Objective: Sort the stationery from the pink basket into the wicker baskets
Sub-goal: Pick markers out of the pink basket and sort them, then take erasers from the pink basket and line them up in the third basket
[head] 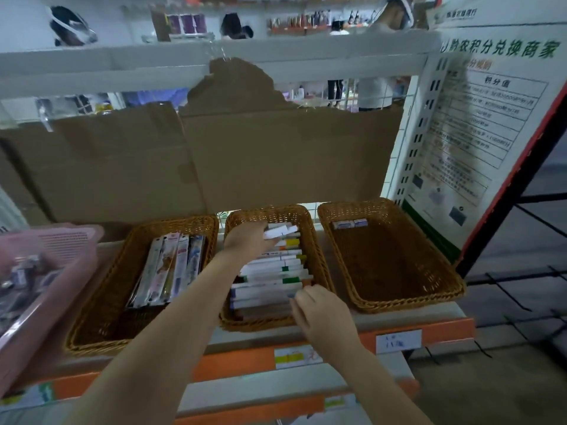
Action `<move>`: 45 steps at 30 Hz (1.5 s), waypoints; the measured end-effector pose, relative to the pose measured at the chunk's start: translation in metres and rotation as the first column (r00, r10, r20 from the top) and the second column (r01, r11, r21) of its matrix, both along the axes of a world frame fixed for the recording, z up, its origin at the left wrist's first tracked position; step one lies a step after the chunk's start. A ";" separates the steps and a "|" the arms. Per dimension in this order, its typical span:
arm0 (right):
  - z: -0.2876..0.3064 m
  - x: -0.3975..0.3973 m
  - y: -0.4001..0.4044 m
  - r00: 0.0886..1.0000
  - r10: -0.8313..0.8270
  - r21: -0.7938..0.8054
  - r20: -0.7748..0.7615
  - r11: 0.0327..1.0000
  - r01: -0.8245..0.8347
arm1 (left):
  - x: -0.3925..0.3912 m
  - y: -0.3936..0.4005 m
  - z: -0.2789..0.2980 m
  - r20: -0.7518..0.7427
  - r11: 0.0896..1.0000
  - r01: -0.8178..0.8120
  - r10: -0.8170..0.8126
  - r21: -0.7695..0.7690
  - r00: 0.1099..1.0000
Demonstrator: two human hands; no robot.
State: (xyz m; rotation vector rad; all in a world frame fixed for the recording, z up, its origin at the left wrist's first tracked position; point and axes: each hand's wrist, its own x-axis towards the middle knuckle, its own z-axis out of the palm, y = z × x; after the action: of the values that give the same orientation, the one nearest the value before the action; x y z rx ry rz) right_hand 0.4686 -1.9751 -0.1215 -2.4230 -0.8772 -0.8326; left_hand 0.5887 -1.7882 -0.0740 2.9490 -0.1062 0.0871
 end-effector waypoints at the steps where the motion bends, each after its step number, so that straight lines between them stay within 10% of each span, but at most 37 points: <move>1: 0.000 0.000 0.000 1.000 -0.007 -0.003 0.002 1.000 0.007 | 0.007 0.003 0.000 -0.026 0.999 0.030 -0.029 0.021 0.999; 9: 0.002 -0.001 0.001 0.999 -0.043 0.013 0.029 0.999 0.042 | 0.027 0.015 -0.011 -0.170 0.981 0.180 -0.190 -0.073 0.967; 25: -0.001 -0.005 0.006 0.993 -0.098 0.034 -0.073 0.994 0.101 | -0.006 0.028 -0.018 0.101 0.946 0.322 -0.318 -0.031 0.943; 45: 0.066 0.025 0.031 0.946 -0.099 -0.253 -0.310 0.967 0.019 | -0.121 0.080 0.036 0.245 0.952 0.072 -0.149 0.296 0.958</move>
State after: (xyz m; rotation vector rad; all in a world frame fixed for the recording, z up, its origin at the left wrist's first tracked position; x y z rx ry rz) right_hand 0.4936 -1.9444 -0.0559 -2.7097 -0.8234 -0.3438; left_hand 0.4678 -1.7085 -0.0382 3.1917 -0.3518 0.4914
